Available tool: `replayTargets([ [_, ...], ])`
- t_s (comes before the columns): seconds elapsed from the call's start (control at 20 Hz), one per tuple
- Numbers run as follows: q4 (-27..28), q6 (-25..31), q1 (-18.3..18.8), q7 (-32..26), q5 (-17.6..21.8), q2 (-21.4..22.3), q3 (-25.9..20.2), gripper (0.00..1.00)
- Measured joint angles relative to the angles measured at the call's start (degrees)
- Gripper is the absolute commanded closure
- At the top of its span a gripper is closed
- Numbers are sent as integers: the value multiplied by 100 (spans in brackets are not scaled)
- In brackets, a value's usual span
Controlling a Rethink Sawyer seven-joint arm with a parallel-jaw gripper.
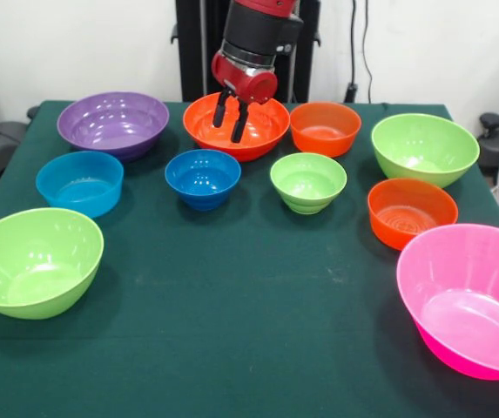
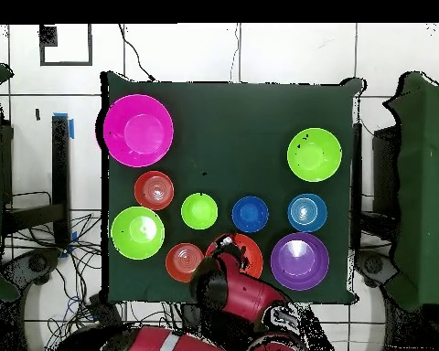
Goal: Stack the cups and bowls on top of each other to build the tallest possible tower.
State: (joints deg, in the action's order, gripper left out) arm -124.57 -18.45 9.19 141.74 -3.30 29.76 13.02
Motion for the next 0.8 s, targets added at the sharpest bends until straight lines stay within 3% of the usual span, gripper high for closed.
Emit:
replayTargets([
  [0.55, 211, 222, -369, 0, -531, 0, 21, 0],
  [0.8, 612, 556, -914, 0, -1283, -85, 184, 0],
])
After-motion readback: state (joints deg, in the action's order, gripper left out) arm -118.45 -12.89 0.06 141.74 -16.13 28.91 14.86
